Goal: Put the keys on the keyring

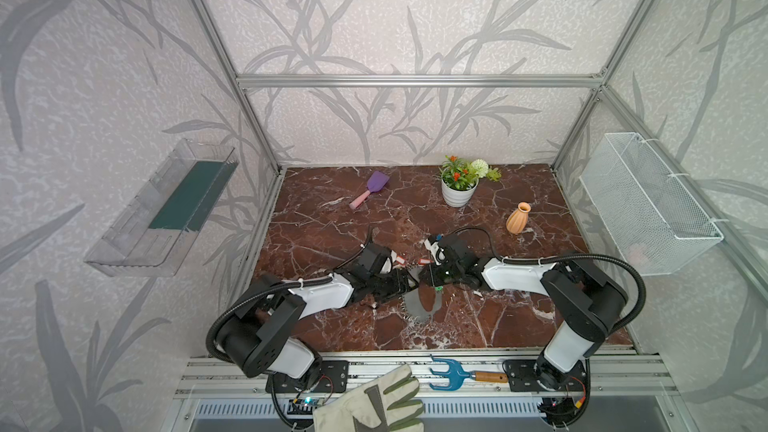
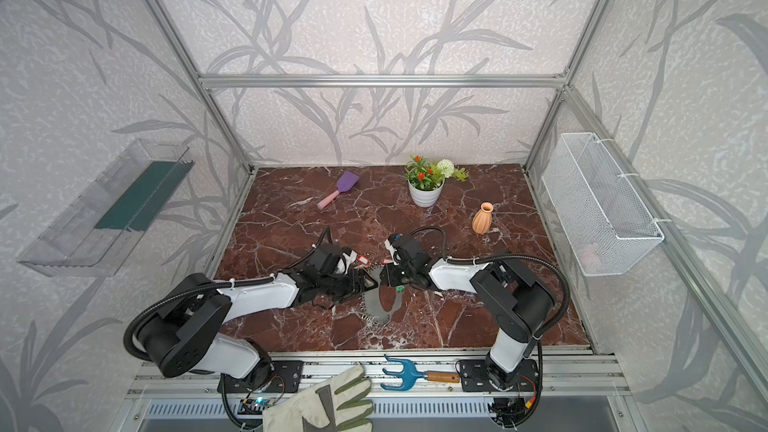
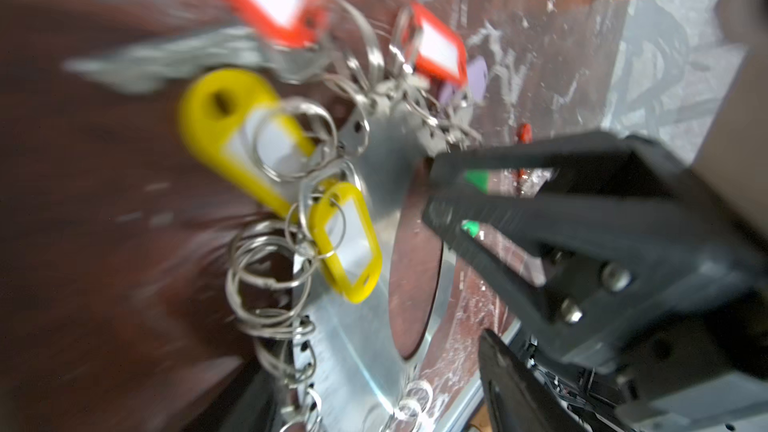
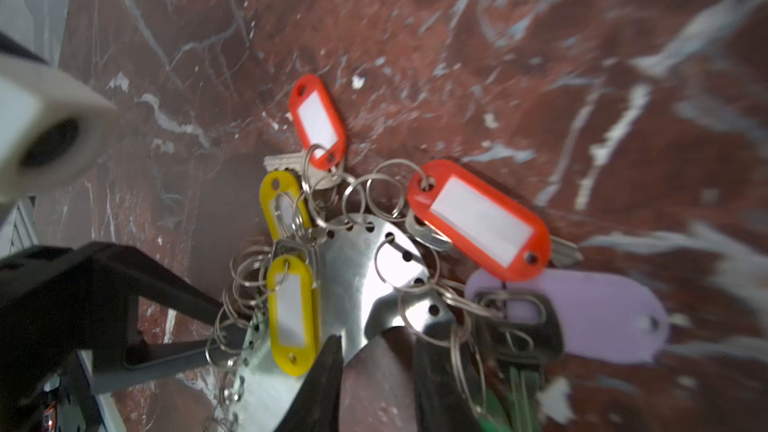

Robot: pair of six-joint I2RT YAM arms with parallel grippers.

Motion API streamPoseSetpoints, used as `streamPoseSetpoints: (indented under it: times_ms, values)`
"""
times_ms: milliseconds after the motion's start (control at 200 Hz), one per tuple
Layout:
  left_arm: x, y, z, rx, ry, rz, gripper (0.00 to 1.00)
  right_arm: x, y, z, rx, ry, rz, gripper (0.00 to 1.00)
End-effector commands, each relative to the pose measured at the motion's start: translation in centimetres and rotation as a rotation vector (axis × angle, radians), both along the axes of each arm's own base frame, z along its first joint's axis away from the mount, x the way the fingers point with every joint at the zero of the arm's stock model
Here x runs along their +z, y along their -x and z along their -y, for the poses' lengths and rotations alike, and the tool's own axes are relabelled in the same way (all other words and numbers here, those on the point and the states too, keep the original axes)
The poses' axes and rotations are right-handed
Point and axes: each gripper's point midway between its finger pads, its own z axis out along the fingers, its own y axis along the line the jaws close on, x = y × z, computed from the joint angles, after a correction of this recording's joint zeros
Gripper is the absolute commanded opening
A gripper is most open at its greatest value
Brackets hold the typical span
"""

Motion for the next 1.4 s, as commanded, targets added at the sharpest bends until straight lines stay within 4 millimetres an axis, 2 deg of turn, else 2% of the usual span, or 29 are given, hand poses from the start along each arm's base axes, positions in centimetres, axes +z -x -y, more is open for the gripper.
streamPoseSetpoints:
  times_ms: [0,170,270,415,495,645,770,790,1070,1395]
  values:
    - [-0.5,0.0,-0.4,0.041,-0.020,-0.014,0.70,2.6,-0.5,1.0,0.007,0.020,0.087,0.31]
    - [0.1,0.0,-5.7,0.157,-0.150,0.061,0.70,5.3,0.2,0.8,0.076,-0.009,0.153,0.32]
    - [1.0,0.0,-8.8,0.237,-0.181,0.125,0.68,6.1,0.8,0.6,0.116,-0.010,0.155,0.40]
    - [2.4,-0.2,-10.6,0.303,-0.167,0.218,0.63,6.2,2.3,-0.9,0.195,0.010,0.153,0.47]
    - [3.0,-0.3,-11.0,0.329,-0.155,0.258,0.61,5.5,2.9,-2.1,0.252,0.037,0.151,0.51]
    - [4.4,-0.5,-11.4,0.367,-0.104,0.331,0.61,4.3,2.9,-3.6,0.339,0.084,0.140,0.52]
    - [4.1,-0.3,-12.0,0.370,-0.135,0.331,0.61,4.0,2.6,-4.9,0.414,0.165,0.183,0.51]
    - [4.1,-0.3,-11.9,0.368,-0.132,0.331,0.61,3.1,2.5,-5.0,0.426,0.192,0.169,0.51]
    - [4.2,-0.1,-12.0,0.366,-0.122,0.334,0.61,1.0,2.2,-6.2,0.495,0.248,0.134,0.52]
    - [4.3,0.0,-12.5,0.369,-0.138,0.336,0.61,-0.6,2.6,-6.0,0.516,0.280,0.113,0.36]
